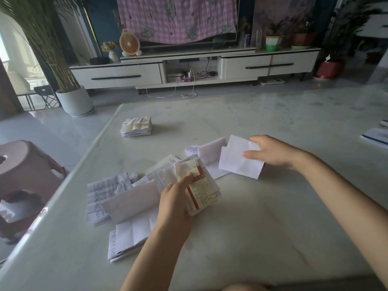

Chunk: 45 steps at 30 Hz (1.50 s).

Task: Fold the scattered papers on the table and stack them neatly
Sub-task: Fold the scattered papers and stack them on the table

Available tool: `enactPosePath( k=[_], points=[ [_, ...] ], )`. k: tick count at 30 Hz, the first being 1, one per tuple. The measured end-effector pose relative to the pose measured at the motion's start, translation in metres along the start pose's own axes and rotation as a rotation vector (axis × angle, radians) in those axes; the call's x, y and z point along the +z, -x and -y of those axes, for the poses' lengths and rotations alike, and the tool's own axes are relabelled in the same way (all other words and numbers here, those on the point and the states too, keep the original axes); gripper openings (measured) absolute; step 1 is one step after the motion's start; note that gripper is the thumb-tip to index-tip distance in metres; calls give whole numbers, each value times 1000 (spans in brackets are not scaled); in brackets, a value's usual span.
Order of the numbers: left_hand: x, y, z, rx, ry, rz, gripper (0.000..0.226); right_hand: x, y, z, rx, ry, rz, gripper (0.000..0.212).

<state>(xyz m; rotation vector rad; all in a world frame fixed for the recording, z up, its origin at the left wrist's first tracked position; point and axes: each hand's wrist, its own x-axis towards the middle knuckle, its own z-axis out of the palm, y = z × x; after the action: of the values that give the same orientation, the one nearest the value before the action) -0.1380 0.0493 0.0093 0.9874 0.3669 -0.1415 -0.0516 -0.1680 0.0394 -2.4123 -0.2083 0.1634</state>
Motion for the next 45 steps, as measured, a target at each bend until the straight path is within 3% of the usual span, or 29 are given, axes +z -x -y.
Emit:
enactPosePath(
  k=[4,9,10,12,16,20,25,30,34,36,41,45],
  points=[
    [5,0,0,31,-18,25,24,8,28,9,26,-546,-2,17],
    [5,1,2,97,-43,16,23,28,51,36,-3,-884,-98,6],
    [5,2,3,106,-47,15,23,35,52,41,-12,-891,-151,14],
    [6,4,3,109,-53,30,21,54,52,45,-48,-758,-314,31],
    [7,5,1,79,-28,60,19,72,52,42,-80,-332,-543,44],
    [6,5,-4,22,23,85,19,63,57,36,-61,-326,-479,43],
    [11,7,-5,-27,120,129,18,53,67,37,-104,-223,-524,39],
    [9,3,0,-21,75,221,23,56,76,58,-192,-30,-575,37],
    [13,6,4,-4,38,281,28,63,72,71,-203,-35,-491,33],
    [14,7,6,37,21,269,28,70,71,74,-187,-66,-434,28],
    [14,6,11,112,-15,197,25,77,71,67,-179,-139,-381,38],
    [15,5,16,190,-85,116,22,82,68,59,-273,-72,-378,13]
  ],
)
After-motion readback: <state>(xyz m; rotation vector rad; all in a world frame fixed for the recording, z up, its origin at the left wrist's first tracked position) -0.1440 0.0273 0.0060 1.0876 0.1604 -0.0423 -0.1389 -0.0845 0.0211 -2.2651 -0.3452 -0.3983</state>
